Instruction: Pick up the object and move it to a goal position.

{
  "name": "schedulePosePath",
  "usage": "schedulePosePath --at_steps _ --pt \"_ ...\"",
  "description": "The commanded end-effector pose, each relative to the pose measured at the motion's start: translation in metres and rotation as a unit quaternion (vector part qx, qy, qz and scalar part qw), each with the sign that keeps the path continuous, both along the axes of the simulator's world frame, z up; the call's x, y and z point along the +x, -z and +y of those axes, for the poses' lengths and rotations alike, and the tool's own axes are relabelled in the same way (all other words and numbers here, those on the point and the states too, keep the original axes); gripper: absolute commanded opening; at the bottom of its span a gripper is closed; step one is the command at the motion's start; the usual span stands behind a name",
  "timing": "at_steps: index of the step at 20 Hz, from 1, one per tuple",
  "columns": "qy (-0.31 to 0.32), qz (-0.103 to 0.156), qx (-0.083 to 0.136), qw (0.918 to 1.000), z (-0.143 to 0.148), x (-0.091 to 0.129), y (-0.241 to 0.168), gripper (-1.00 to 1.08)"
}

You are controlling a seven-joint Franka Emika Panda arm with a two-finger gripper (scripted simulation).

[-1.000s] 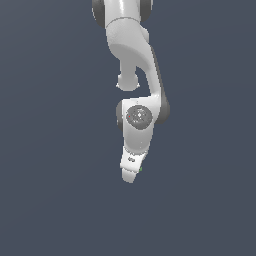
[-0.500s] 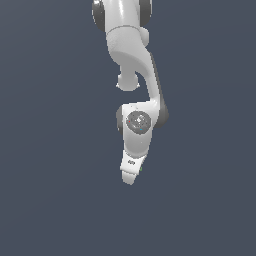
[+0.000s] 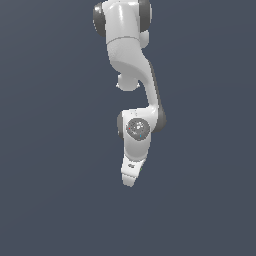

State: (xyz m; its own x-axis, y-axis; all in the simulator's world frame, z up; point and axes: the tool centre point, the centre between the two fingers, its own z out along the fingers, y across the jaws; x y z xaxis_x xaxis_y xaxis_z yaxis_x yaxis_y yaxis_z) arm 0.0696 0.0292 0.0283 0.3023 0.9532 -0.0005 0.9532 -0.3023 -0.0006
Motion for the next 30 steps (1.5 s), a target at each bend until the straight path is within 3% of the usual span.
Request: schedulePosePath --at_steps 1,18,30 --pt "0.000 0.000 0.000 1.0000 0.000 0.000 0.000 -1.00" --pt "0.000 0.000 0.000 1.0000 -0.007 -0.007 -0.005 -1.00" --pt "0.000 0.000 0.000 1.0000 -0.052 -0.051 -0.039 -1.00"
